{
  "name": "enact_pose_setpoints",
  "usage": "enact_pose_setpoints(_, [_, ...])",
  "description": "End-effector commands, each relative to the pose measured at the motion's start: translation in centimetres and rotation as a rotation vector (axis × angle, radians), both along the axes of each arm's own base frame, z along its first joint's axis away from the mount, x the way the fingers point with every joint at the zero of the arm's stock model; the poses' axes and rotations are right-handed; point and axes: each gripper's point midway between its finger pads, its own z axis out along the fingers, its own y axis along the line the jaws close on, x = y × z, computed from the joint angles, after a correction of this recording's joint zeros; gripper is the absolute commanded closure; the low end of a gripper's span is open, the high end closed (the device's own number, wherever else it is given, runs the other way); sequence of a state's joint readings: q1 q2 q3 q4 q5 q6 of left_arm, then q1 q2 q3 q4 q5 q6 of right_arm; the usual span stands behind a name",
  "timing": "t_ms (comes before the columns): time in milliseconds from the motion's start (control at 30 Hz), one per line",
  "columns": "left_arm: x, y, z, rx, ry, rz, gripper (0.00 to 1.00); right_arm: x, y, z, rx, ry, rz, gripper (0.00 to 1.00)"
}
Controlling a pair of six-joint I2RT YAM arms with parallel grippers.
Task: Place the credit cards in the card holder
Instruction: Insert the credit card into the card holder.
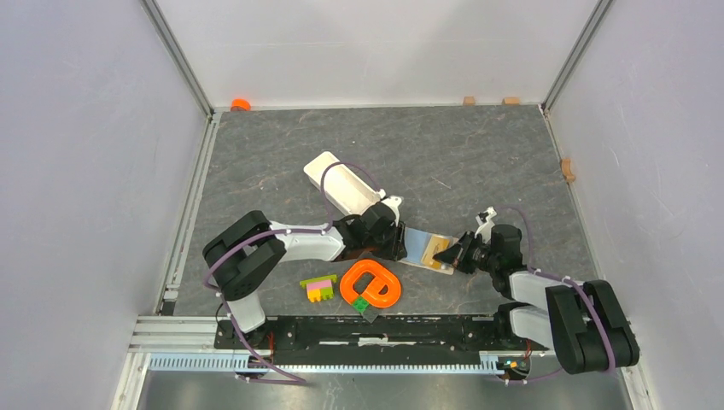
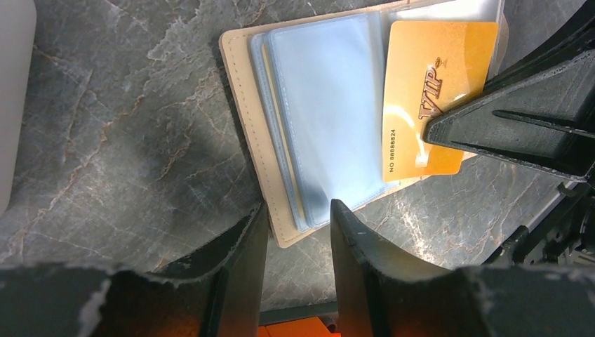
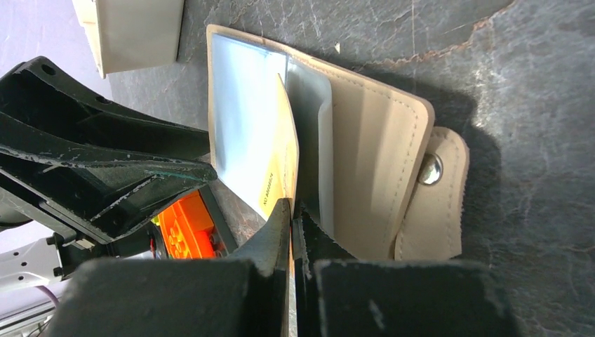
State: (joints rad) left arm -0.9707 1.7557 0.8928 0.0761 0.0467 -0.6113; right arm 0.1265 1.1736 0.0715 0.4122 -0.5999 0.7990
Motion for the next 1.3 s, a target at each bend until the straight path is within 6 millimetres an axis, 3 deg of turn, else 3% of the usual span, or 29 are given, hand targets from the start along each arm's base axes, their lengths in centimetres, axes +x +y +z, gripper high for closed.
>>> enact_pose_setpoints(0, [-0.4,-0.9,-0.3,0.004,-0.007,-0.076,0.56,-1.1,-0.5,-1.8,-0.055,0.071,0.015,1.0])
enact_pose_setpoints(800, [-1.4,-2.5,0.1,-0.08,0.025,-0.148,0.6,-1.6,0.6,-2.2,-0.011,0.184,0.029,1.0])
enact_pose_setpoints(1267, [-0.9,-2.0,0.4,-0.064,-0.005,-0.124,0.65,-2.8,-0.9,-3.8,-0.076,0.264,-0.073,1.0])
